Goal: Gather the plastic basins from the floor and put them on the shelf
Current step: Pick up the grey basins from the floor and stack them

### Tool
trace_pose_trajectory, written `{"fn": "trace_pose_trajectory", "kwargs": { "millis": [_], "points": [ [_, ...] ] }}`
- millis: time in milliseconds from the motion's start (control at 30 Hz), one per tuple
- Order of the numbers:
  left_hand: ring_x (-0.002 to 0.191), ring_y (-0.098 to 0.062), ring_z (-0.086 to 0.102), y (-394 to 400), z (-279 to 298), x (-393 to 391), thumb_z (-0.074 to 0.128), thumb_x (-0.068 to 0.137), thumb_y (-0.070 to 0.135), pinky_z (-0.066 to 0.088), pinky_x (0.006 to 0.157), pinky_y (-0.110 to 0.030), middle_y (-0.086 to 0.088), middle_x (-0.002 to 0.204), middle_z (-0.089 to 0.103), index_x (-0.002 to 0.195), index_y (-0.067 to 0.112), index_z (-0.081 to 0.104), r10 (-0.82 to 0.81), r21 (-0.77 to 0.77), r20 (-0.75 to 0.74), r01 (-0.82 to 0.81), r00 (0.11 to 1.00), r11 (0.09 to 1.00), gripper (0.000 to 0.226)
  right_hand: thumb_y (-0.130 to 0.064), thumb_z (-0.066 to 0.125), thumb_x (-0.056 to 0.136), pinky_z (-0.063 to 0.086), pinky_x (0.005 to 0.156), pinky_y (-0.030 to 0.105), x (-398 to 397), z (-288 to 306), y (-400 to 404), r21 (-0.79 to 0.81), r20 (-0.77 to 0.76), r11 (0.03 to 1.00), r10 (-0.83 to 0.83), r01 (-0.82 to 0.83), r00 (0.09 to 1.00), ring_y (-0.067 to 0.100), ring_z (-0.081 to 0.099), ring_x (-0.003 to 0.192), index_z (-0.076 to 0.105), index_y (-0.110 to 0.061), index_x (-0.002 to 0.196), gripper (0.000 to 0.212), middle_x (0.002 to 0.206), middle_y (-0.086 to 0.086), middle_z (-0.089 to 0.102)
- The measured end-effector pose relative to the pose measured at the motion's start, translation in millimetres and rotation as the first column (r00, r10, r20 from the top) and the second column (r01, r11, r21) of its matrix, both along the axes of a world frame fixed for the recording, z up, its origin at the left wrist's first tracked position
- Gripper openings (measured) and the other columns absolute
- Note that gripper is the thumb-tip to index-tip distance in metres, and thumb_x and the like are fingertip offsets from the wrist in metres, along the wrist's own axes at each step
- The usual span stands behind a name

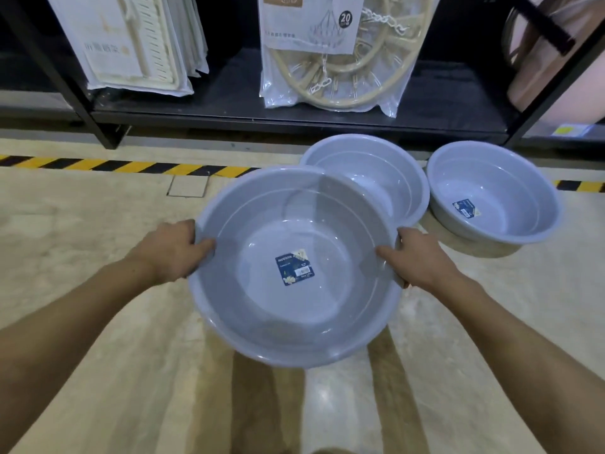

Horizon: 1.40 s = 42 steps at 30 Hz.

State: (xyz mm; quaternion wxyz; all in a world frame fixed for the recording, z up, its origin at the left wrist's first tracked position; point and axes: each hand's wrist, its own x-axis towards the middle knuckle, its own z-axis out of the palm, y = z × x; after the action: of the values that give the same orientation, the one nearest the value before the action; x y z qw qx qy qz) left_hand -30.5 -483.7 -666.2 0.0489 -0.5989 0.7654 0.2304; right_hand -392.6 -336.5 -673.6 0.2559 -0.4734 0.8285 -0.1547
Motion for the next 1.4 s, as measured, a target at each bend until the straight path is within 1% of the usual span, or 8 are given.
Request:
{"fn": "trace_pose_trajectory", "kwargs": {
  "millis": [200,367,567,733,900,1033,1200,1400],
  "points": [
    [0.056,-0.026,0.060,-60,57,-68,0.048,0.097,0.036,0.046,0.061,-0.035,-0.007,0.057,0.065,0.072,0.010,0.059,-0.040,-0.193,0.031,0.046,0.999,0.980,0.037,-0.032,0.058,0.083,0.034,0.045,0.027,-36,44,-43,-0.121,-0.142,0.980,-0.177,0.160,0.974,0.023,0.056,0.062,0.052,-0.014,0.077,0.020,0.076,0.011,0.058],
    [0.054,-0.029,0.061,-89,87,-108,0.049,0.090,0.043,0.043,0.055,-0.033,-0.007,0.055,0.062,0.072,0.008,0.059,-0.063,-0.311,0.039,0.072,0.997,0.948,0.040,-0.034,0.061,0.081,0.036,0.053,0.034,-73,69,-57,-0.226,-0.171,0.957,-0.223,0.183,0.960,0.036,0.059,0.076,0.051,-0.015,0.070,0.024,0.075,0.013,0.062],
    [0.056,-0.029,0.070,-113,100,-150,0.048,0.084,0.046,0.062,0.069,-0.042,-0.007,0.059,0.071,0.081,0.010,0.067,-0.095,-0.259,-0.026,0.085,0.995,0.962,0.041,-0.033,0.067,0.077,0.028,0.047,0.026,-115,78,-75,-0.375,-0.197,0.898,-0.321,0.231,0.926,0.007,0.040,0.059,0.061,-0.010,0.084,0.025,0.065,-0.002,0.050],
    [0.059,-0.032,0.068,-131,67,-190,0.050,0.079,0.048,0.055,0.068,-0.038,-0.010,0.067,0.072,0.065,0.011,0.065,-0.090,-0.224,-0.016,0.084,0.996,0.971,0.042,-0.040,0.066,0.074,0.033,0.050,0.028,-153,57,-95,-0.351,-0.209,0.903,-0.335,0.249,0.919,0.024,0.051,0.066,0.064,-0.012,0.087,0.031,0.069,-0.001,0.056],
    [0.085,-0.041,0.062,-147,17,-222,0.053,0.085,0.047,0.051,0.075,-0.042,-0.017,0.094,0.065,0.082,0.010,0.064,-0.064,-0.169,-0.003,0.063,0.998,0.984,0.039,-0.042,0.067,0.078,0.030,0.054,0.033,-180,16,-113,-0.278,-0.242,0.918,-0.351,0.282,0.904,0.032,0.049,0.079,0.055,-0.015,0.073,0.030,0.065,-0.004,0.051],
    [0.083,-0.039,0.061,-155,-13,-240,0.052,0.083,0.039,0.050,0.076,-0.042,-0.017,0.091,0.066,0.073,0.009,0.069,-0.058,-0.113,0.023,0.061,0.998,0.992,0.035,-0.046,0.065,0.082,0.031,0.051,0.033,-191,-12,-124,-0.206,-0.228,0.922,-0.370,0.326,0.901,0.033,0.052,0.078,0.052,-0.016,0.072,0.034,0.067,0.001,0.054],
    [0.088,-0.040,0.059,-168,-44,-250,0.047,0.088,0.042,0.051,0.083,-0.045,-0.014,0.089,0.063,0.087,0.012,0.063,-0.062,-0.115,0.054,0.068,0.997,0.991,0.034,-0.047,0.066,0.085,0.037,0.057,0.034,-192,-41,-133,-0.159,-0.191,0.914,-0.400,0.374,0.896,0.032,0.052,0.080,0.058,-0.013,0.085,0.035,0.078,0.007,0.060],
    [0.062,-0.027,0.049,-176,-80,-252,0.045,0.096,0.048,0.041,0.066,-0.038,-0.006,0.072,0.051,0.074,0.018,0.051,-0.011,-0.146,0.101,0.026,0.995,0.989,0.038,-0.042,0.063,0.089,0.050,0.077,0.044,-185,-68,-137,-0.104,-0.183,0.913,-0.407,0.395,0.895,0.037,0.058,0.090,0.061,-0.013,0.097,0.030,0.101,0.013,0.063]
  ]
}}
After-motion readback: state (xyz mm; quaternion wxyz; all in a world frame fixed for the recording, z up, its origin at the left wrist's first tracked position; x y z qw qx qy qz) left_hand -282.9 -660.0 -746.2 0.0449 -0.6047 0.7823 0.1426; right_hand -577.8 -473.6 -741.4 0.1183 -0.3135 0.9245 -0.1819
